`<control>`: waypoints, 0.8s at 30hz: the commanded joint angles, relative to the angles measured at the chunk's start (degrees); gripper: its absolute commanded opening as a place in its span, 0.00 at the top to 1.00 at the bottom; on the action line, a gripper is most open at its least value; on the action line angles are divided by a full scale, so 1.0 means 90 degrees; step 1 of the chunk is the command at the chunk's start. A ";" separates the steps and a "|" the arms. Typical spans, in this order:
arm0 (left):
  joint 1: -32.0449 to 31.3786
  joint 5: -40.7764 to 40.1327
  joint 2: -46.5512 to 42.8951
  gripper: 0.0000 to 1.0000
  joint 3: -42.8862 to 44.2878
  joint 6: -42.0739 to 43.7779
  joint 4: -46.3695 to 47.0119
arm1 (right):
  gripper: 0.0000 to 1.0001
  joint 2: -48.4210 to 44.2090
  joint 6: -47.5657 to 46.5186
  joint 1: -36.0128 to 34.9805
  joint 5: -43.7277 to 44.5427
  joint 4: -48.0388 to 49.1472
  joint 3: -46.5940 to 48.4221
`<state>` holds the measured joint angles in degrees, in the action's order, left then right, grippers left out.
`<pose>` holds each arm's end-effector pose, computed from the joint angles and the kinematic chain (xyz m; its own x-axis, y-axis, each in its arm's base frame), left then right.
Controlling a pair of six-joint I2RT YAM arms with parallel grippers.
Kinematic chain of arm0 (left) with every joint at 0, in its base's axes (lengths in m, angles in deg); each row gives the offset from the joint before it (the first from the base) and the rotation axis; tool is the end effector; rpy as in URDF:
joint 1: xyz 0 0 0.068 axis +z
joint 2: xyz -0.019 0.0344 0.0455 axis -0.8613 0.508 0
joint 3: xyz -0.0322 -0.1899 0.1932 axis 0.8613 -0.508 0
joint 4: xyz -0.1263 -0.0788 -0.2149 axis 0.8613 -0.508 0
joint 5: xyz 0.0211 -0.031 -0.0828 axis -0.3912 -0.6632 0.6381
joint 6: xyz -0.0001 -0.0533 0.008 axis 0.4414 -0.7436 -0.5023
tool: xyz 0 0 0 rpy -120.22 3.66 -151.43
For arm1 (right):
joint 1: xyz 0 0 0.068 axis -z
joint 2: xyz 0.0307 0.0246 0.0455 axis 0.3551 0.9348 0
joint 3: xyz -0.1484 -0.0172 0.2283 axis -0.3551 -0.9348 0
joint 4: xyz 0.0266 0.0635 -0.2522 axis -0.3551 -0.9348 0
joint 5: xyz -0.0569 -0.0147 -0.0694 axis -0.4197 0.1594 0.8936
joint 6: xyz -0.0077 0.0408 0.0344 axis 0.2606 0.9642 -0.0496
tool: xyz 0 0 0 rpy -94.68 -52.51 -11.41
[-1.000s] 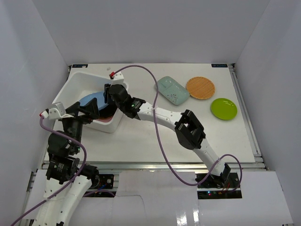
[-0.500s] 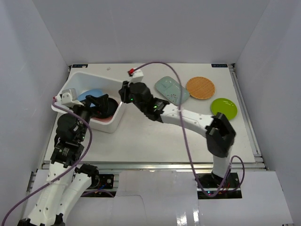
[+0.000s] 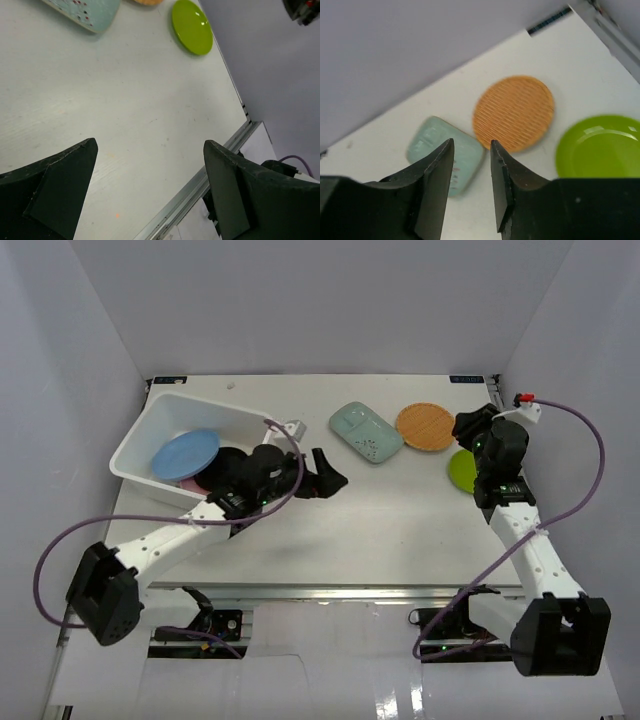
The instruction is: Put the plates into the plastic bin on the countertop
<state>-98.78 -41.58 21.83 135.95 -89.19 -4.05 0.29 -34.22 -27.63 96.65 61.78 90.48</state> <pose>0.2118 -0.1798 0.2905 -0.6466 -0.2486 -0.7212 0.4188 0.6745 -0.6080 0.2486 0.0217 0.3431 0.0328 0.4903 -0.8709 0.1048 0.8649 0.4909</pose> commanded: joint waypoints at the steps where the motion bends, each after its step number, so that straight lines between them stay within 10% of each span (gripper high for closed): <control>1: -0.0631 -0.0562 0.0512 0.02 0.0622 0.0084 0.0337 | 0.57 0.0465 0.0565 0.0680 -0.1334 -0.0127 -0.0584; 10: -0.1013 -0.0378 -0.0830 0.02 0.0594 0.1587 0.0220 | 0.28 0.2378 0.1737 0.0390 -0.2333 0.1699 -0.1242; 24: -0.1023 -0.3208 -0.4222 0.02 -0.0421 0.2838 -0.2242 | 0.44 0.5650 0.3054 -0.0579 -0.1483 0.2266 0.0741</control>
<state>-107.69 -62.21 -14.61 136.63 -66.27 -17.84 48.00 -11.31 -32.20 80.25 80.32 93.06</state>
